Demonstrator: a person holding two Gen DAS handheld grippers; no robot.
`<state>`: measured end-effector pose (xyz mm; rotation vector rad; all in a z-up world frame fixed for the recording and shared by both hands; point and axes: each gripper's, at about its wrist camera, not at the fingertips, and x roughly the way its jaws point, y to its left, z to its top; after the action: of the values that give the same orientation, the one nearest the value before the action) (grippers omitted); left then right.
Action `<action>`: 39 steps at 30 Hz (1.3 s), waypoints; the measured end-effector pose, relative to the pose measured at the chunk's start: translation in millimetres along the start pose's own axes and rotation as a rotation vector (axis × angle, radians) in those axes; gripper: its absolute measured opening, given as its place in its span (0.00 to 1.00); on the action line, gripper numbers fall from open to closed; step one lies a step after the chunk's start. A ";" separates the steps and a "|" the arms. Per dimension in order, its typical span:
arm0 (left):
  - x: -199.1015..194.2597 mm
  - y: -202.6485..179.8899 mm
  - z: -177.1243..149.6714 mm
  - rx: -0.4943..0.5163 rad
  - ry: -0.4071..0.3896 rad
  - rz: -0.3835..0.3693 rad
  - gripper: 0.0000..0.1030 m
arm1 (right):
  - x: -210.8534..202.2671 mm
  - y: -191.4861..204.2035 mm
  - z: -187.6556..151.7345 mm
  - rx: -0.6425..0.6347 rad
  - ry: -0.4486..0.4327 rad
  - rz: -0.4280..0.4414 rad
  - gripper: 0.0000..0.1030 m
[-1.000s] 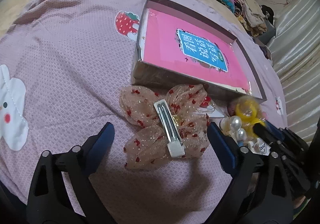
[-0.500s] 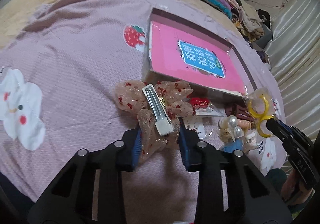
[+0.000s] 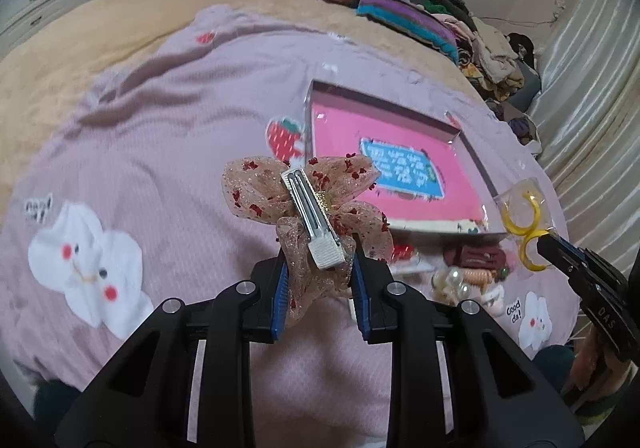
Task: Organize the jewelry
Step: 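Carry the bow clip and yellow tie into the box and open both tools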
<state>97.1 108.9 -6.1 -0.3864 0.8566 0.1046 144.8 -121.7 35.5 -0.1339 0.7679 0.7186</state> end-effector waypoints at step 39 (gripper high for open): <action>124.9 -82.9 64.8 0.189 0.098 0.021 0.19 | 49.7 -122.2 41.2 0.233 0.002 -0.068 0.11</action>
<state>245.4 48.3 -37.9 -0.2065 0.9589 0.0237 271.8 -172.3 14.4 0.0499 0.8395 0.5599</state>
